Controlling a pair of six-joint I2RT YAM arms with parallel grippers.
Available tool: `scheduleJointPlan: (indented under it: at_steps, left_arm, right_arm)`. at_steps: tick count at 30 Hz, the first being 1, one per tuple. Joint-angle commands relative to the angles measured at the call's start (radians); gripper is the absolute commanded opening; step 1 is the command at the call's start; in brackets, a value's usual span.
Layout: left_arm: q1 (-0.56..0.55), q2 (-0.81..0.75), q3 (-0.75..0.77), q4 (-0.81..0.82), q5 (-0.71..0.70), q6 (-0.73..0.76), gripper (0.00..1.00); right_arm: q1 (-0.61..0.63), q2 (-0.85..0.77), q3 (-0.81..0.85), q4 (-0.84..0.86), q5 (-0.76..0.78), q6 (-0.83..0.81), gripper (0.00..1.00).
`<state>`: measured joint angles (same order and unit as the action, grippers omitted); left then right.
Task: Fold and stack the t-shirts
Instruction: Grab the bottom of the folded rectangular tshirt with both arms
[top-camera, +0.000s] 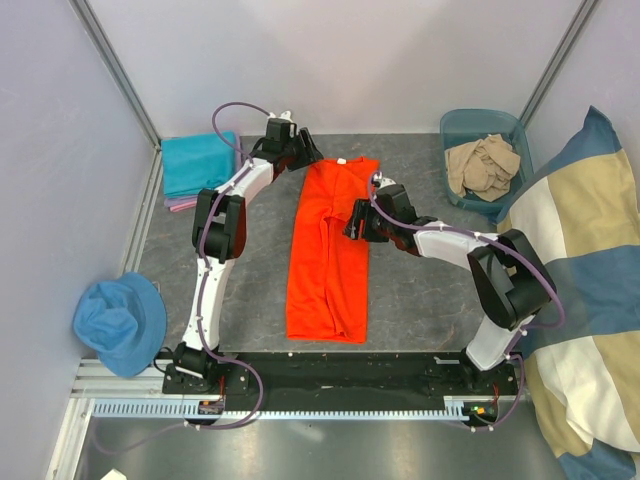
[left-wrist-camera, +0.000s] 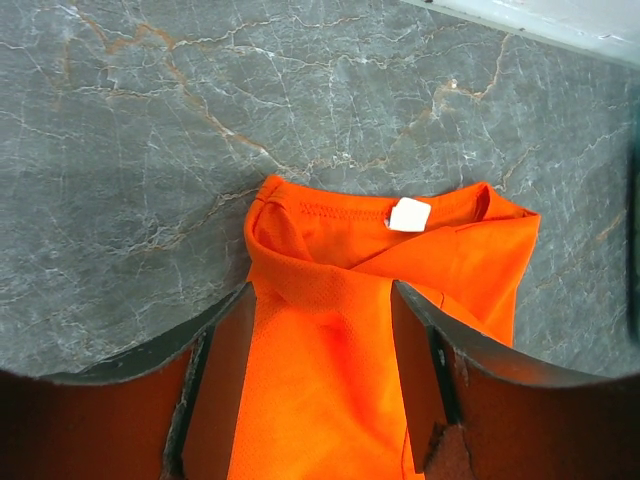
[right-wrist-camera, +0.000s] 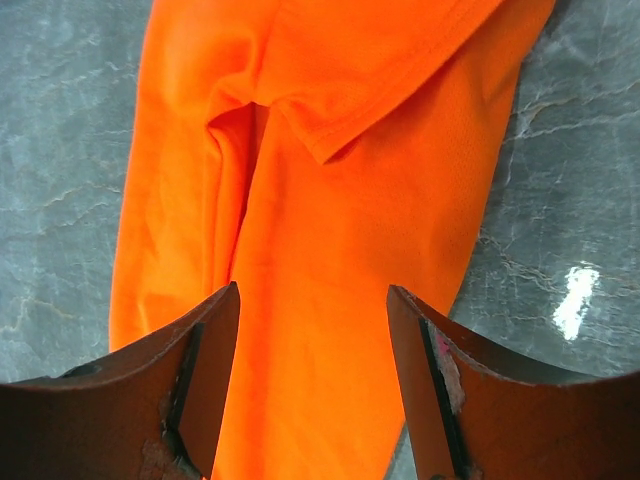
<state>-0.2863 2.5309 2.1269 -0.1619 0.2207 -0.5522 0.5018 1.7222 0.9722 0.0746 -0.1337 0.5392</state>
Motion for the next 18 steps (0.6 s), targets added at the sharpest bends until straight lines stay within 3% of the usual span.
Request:
scheduleJointPlan:
  at_steps: [1, 14, 18]
  left_arm:
    - [0.01, 0.019, 0.018, 0.033, 0.019, 0.015, 0.63]
    - [0.029, 0.051, 0.018, 0.065, 0.035, -0.025, 0.62]
    - [0.033, 0.058, 0.025, 0.073, 0.043, -0.034, 0.5]
  right_arm:
    - [0.012, 0.053, -0.013, 0.05, -0.007, 0.021, 0.7]
    - [0.027, 0.111, -0.076, 0.079, -0.015, 0.059, 0.7]
    - [0.034, 0.109, -0.084, 0.079, -0.014, 0.065, 0.7]
